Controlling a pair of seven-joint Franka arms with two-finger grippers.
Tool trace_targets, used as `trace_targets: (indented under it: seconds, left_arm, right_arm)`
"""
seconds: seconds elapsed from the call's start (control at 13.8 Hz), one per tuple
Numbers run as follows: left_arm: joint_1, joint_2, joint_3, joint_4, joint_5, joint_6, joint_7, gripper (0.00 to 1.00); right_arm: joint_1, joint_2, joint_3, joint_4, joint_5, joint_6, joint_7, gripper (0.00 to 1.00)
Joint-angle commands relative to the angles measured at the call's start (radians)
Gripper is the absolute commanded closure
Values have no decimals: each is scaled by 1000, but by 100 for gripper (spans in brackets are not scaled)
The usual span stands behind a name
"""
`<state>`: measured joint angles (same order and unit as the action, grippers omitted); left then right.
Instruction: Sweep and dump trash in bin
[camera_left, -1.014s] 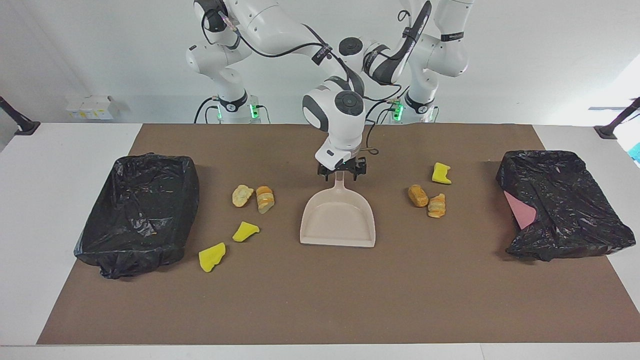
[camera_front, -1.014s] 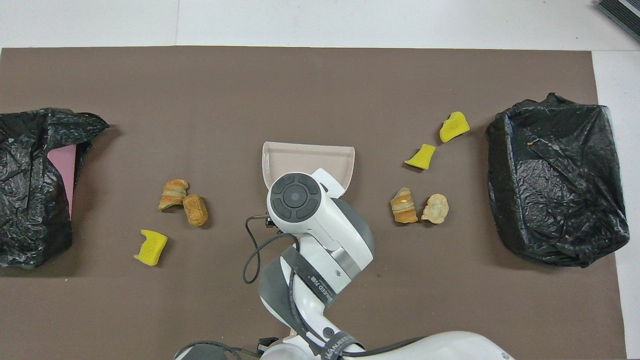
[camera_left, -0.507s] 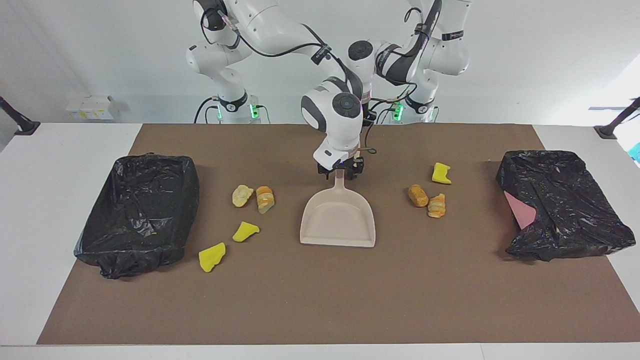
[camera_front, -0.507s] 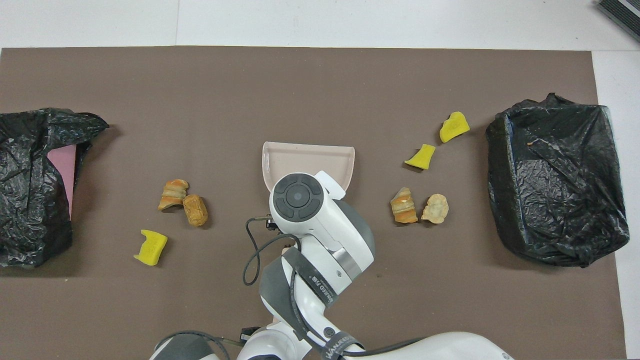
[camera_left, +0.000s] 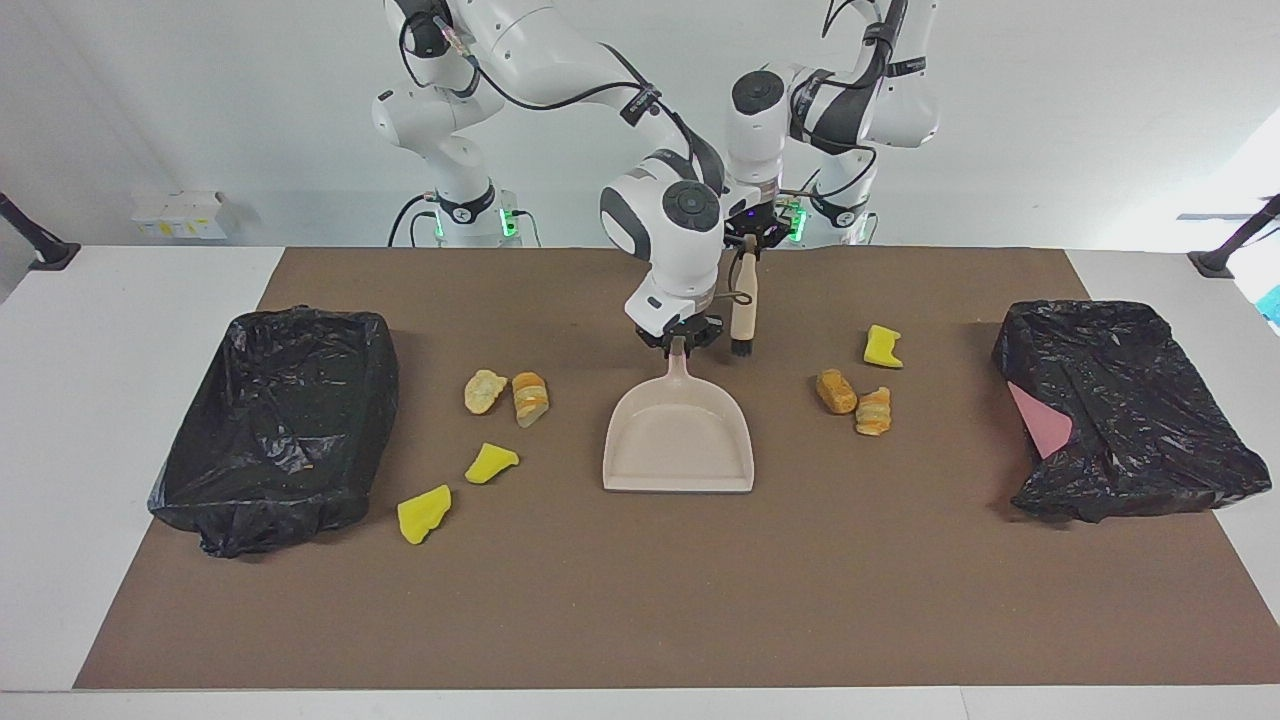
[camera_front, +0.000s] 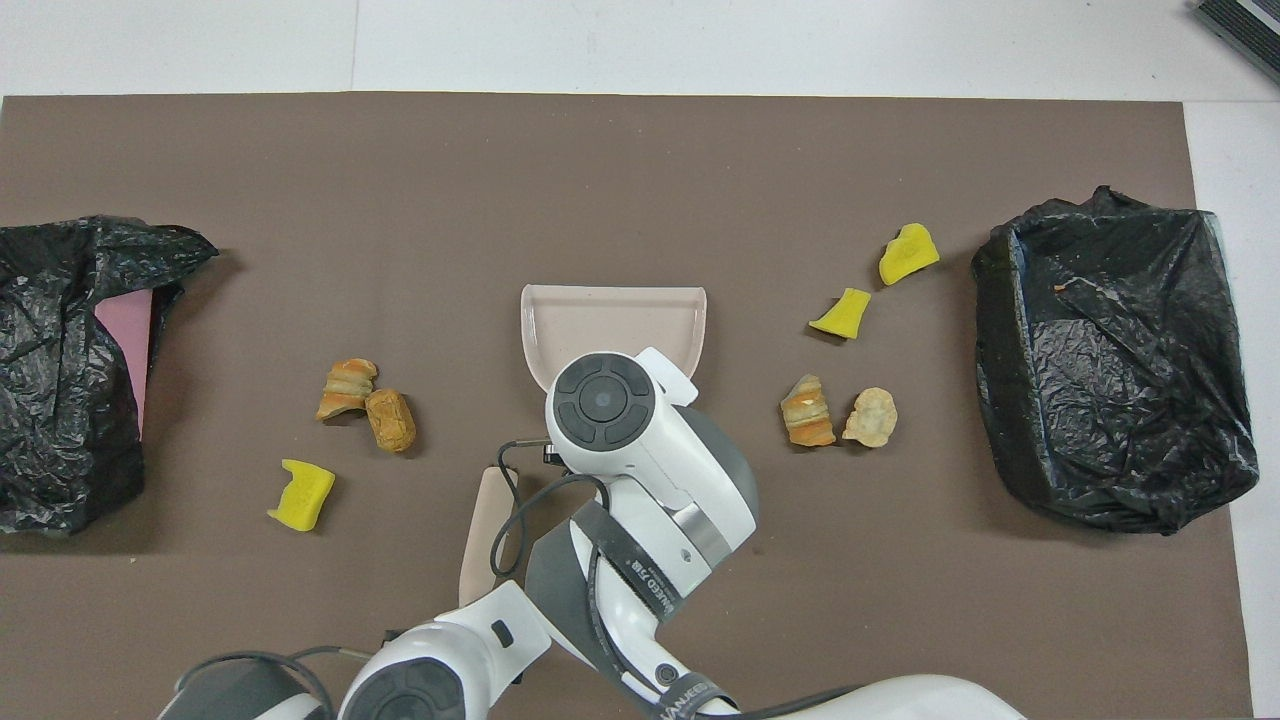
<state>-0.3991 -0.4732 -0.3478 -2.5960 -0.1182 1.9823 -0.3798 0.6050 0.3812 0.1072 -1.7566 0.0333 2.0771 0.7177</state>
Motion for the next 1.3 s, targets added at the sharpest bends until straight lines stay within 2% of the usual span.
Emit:
trace_targets:
  seconds: [0.0,0.29,0.58,0.94,1.23]
  left_arm:
    - [78,-85,-8,-12,9,-63,77,100]
    - [199,-76,-10,-9,17,-33,76,100]
    - [351,-55,-14,-9,18,53,76,100]
    - [469,-27,-14,-9,18,128,82,100]
    - [613,-24,-14,-16,20,99,260,100]
  right_arm:
    - [-17,-48,6,-20,16,-23,-42,100]
    - [-51,-105,0,-18,14,-58,-170,100]
    - [-89,-108,-3,-17,-22,-124,-545,100]
    - [-140,-114,-3,-17,-84,-132,-855,100]
    - [-168,-113,-3,-20,-95,-141,-1079,100]
